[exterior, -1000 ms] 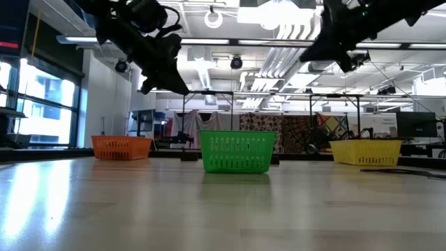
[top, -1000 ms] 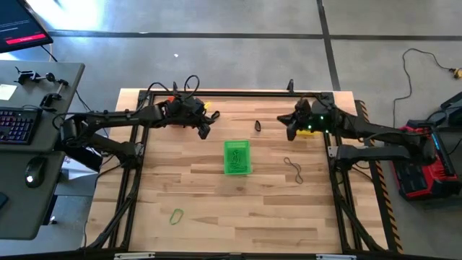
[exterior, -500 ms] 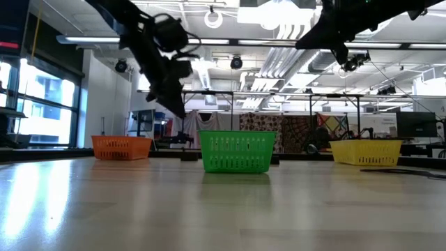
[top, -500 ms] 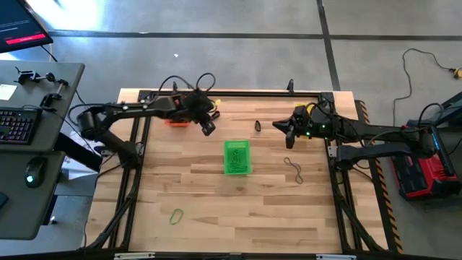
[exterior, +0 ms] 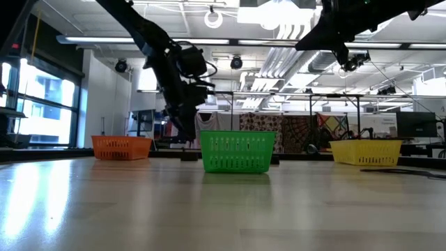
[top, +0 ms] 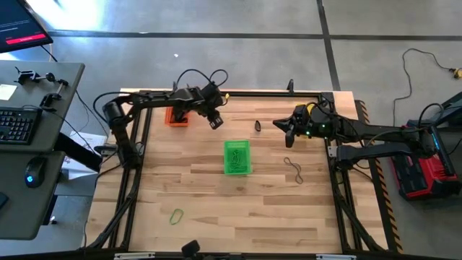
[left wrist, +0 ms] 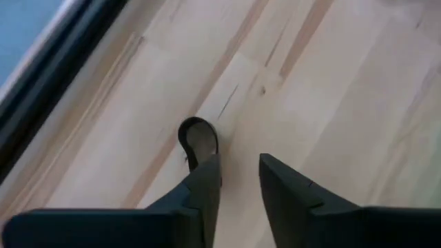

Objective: Sort rubber bands into baskets
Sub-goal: Put the black rubber band into the orange bin

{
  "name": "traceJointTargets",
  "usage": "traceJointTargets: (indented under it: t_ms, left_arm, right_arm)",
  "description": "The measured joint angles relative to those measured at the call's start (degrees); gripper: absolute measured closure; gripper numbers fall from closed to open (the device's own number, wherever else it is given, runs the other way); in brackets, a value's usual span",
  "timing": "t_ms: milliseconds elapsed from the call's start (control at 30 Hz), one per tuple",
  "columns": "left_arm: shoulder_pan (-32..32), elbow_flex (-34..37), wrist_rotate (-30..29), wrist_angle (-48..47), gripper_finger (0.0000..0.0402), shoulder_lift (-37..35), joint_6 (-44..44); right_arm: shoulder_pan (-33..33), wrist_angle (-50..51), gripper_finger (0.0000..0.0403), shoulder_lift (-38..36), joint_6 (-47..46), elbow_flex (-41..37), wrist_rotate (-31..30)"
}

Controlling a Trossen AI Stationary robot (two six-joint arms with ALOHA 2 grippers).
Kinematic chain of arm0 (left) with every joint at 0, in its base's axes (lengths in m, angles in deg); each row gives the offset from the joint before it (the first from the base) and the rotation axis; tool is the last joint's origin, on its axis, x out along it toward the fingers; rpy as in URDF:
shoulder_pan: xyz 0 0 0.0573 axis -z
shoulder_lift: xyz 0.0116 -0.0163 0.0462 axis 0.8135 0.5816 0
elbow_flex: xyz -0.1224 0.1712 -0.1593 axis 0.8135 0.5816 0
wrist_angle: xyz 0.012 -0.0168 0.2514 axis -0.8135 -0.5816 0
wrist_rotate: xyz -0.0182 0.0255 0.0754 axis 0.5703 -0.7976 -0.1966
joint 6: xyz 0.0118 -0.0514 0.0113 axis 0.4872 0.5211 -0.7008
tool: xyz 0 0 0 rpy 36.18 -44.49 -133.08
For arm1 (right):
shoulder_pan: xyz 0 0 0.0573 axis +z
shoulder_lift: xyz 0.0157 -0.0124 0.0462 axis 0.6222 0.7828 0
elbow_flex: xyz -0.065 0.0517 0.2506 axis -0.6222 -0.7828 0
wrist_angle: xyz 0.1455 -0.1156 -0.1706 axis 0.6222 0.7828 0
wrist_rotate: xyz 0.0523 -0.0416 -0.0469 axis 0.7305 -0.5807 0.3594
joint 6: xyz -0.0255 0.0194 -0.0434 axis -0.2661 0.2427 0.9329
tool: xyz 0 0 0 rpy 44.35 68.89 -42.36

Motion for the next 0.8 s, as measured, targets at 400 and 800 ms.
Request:
traceJointTargets:
  t_ms: [400,800]
  left_arm:
    - [-0.8,-0.5,-2.8,-1.0,0.0245,6.9,-1.1]
    - [-0.9,-0.4,-3.1,0.3,0.0327,8.0,-2.7]
  right_arm:
    - [0.0,0.0,0.0403,0.0,-0.2,0.0,0.0]
    - [0.0,0.0,0.0403,0.0,0.0,0.0,0.0]
